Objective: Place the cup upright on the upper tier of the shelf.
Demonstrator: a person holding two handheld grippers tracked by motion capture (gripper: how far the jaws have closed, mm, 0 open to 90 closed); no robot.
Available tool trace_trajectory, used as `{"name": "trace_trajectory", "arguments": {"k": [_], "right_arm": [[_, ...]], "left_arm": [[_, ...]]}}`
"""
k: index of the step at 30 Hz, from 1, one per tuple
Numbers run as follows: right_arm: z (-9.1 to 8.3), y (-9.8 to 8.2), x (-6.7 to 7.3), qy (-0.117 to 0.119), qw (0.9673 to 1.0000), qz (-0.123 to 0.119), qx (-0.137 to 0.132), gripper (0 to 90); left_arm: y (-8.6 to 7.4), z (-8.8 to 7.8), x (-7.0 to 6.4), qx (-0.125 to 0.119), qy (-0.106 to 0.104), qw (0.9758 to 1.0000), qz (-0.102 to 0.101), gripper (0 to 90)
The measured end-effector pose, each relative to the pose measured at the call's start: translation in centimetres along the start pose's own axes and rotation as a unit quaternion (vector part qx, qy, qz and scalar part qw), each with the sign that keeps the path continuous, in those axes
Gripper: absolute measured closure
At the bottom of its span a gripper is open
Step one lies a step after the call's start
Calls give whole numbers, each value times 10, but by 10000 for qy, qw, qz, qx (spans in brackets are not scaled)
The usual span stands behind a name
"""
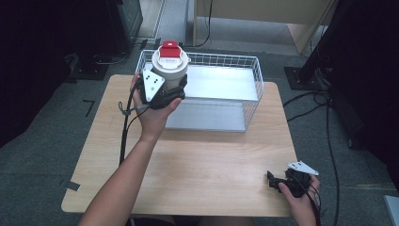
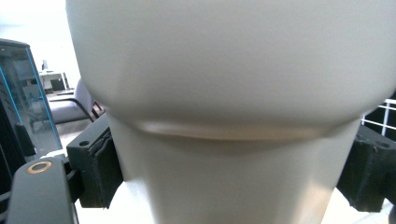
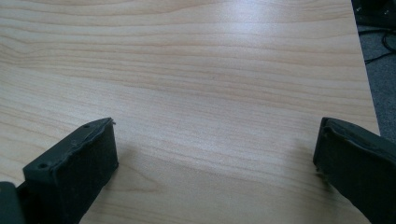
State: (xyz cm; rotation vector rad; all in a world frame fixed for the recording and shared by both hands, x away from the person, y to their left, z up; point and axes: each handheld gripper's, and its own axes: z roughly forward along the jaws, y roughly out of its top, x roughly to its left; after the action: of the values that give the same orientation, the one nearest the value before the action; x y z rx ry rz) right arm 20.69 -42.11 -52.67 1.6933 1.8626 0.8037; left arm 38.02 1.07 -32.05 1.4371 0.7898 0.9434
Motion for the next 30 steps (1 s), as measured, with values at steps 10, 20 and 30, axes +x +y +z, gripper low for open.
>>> {"name": "trace_trajectory", "arguments": {"k": [10,20,30], "right_arm": [[0,0,0,-2,10000,0,-3,0],[0,0,0,1,10000,7,0,0],[0,0,0,2,10000,3,4,0]], "left_arm": [[7,30,0,23,54,10000,-58,126],[4,53,4,156,182,9995,-200,125],[-9,60,7,374,203,9987,-283,125]]}}
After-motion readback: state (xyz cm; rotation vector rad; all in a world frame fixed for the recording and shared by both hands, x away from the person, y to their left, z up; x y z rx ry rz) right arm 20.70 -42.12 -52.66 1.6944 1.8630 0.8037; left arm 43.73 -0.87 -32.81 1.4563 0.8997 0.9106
